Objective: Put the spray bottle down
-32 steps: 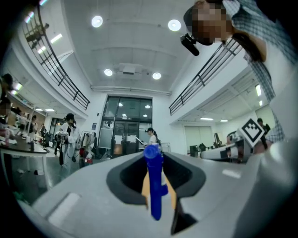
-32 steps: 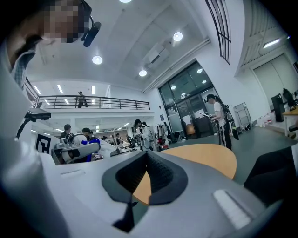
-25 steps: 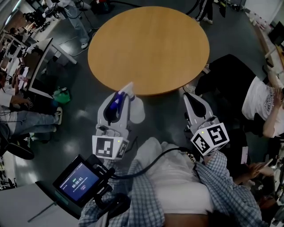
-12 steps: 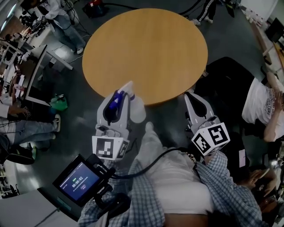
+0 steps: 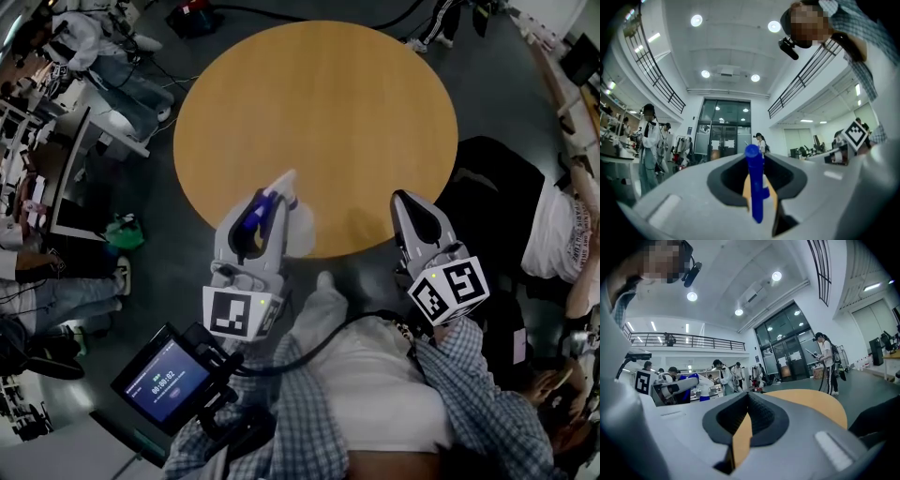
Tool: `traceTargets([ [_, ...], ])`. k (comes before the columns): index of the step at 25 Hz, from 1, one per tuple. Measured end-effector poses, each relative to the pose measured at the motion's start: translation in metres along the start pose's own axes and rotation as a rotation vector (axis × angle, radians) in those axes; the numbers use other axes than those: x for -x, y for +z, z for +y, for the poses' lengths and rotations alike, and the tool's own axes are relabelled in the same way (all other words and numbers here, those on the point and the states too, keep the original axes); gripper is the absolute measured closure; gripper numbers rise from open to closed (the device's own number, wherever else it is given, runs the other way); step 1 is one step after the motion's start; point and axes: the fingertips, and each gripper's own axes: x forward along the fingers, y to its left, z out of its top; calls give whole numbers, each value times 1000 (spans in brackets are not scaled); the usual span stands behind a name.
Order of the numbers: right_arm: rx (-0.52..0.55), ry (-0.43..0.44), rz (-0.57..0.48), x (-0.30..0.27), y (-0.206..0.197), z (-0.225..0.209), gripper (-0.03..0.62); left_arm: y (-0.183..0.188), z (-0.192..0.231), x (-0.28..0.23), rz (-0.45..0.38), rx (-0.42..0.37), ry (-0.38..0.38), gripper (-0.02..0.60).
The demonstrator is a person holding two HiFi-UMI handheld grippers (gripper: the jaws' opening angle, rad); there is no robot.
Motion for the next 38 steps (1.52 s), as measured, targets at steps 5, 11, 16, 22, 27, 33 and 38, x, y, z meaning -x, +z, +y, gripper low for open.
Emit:
traceTargets([
  [5, 39, -31, -10, 11, 16, -8, 589, 7, -15, -10, -27, 9, -43, 476],
  [11, 54, -106, 18, 44, 19, -5, 589, 6, -33, -10, -26, 66, -93, 476],
  [16, 50, -99, -9, 40, 10, 4, 589, 3, -26, -8, -48, 24, -109, 476],
  [22, 50, -99, 0, 45, 10, 12, 589, -2, -26, -8, -38, 31, -109, 476],
  [27, 47, -101, 16, 49, 16, 10, 589, -10, -34, -8, -7, -5, -133, 476],
  [33, 41, -87, 40, 42, 14, 8, 589, -19, -36, -3, 11, -12, -138, 476],
  [38, 37, -55, 53, 30, 7, 11, 589, -26, -35, 4, 17, -20, -130, 474],
])
